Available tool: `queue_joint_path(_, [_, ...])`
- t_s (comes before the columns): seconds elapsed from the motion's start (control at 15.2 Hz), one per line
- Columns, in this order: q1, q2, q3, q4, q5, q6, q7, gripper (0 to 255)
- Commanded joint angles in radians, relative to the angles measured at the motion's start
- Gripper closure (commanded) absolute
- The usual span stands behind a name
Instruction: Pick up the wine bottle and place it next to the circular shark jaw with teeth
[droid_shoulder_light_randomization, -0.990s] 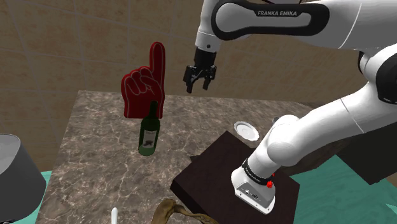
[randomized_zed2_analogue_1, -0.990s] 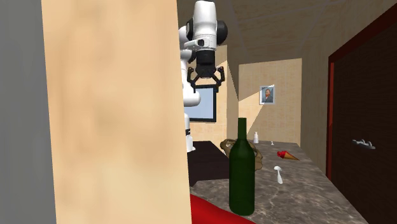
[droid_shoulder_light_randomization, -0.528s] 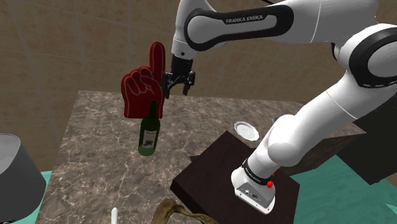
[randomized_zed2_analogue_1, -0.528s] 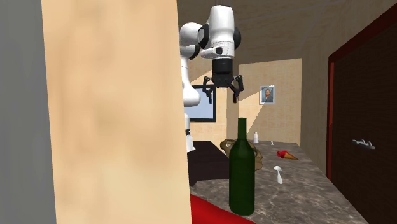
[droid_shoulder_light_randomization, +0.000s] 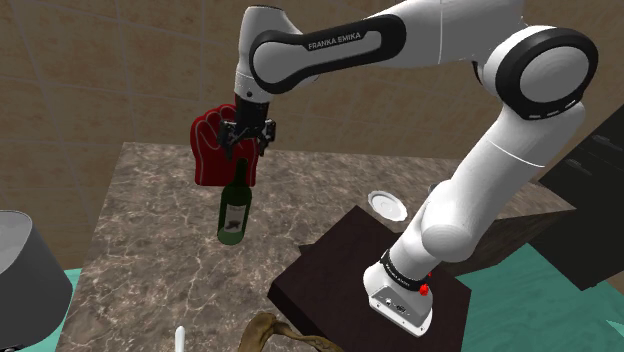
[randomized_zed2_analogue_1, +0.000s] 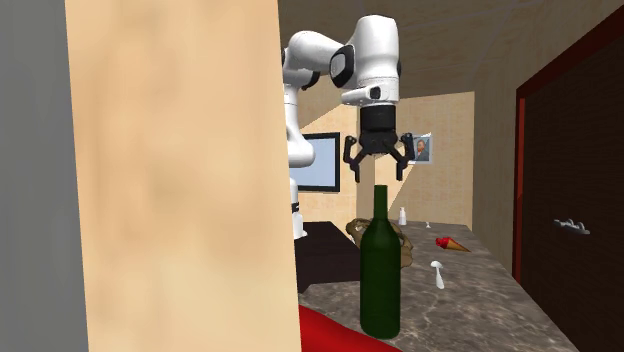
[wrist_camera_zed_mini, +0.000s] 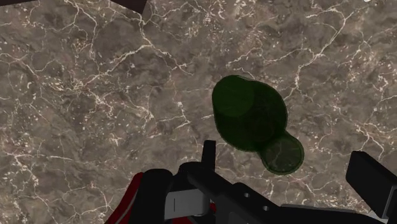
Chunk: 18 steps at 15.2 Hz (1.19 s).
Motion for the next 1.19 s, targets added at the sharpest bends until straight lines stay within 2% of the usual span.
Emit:
queue_joint_path(0.0, [0.004,0.018,0.004,-0.010,-0.002,0.030,0.007,0])
queue_joint_path(0.33, [0.007,0.043,0.006,-0.047,-0.005,0.091,0.009,0])
queue_joint_path(0.79, [0.007,0.043,0.006,-0.047,-0.005,0.091,0.009,0])
queue_joint_path(0.86, [0.007,0.043,0.006,-0.047,-0.005,0.091,0.009,255])
queue_joint_path(1.12, [0.007,0.043,0.006,-0.047,-0.005,0.091,0.009,255])
